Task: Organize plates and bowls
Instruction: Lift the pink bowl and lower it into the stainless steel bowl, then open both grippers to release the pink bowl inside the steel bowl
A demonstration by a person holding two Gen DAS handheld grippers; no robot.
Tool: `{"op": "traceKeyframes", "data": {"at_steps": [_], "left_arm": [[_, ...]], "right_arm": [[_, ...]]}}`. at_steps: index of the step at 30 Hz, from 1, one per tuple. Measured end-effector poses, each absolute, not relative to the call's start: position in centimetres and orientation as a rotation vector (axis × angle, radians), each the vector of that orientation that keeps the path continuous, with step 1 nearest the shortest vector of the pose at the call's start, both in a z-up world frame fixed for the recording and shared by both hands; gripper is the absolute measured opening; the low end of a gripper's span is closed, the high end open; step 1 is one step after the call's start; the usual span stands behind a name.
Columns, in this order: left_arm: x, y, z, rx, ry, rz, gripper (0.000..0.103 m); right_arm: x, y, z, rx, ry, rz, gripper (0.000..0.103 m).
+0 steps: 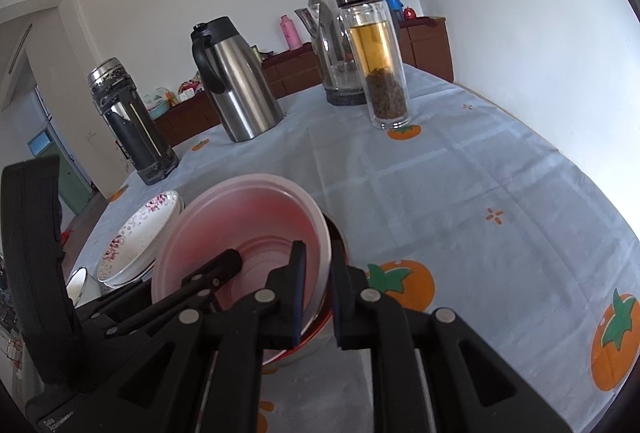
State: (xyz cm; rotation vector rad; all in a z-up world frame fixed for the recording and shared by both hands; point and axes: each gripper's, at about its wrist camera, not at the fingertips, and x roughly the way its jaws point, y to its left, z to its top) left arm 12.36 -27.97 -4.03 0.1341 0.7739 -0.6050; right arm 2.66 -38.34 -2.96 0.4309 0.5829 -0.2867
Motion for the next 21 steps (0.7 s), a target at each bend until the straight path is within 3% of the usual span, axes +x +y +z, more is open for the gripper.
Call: {"op": "traceKeyframes", "data": {"at_steps": [9,13,17,20,21], "left_arm": [[12.3,-27.8,-3.9,0.136,0.762,-0.593,0.019],[12.1,-27.5,-3.4,0.148,0.730,-0.568,0.023],[11.9,-26.9,-2.7,0.104,0.720,-0.594,0.036],[11.0,-26.5,-1.7,0.129,0.633,-0.542,0.067],[10.5,-26.3,-1.3,0.135,0.591,-0.523,0.072]], "right_arm": [[2.4,-38.7,-2.8,0.419,0.560,-0.313,0.013],[2.3,-38.7,-2.9,0.407,0.554,-0.328,0.025],[1.8,-39.0,-2.9,0.425,0.537,-0.348,0.042],[0.8,-39.6,-2.6,0.452,0.487,-0.375,0.056],[0.5,-39.8,-2.5,0.457,0.470,-0.385,0.058]]}}
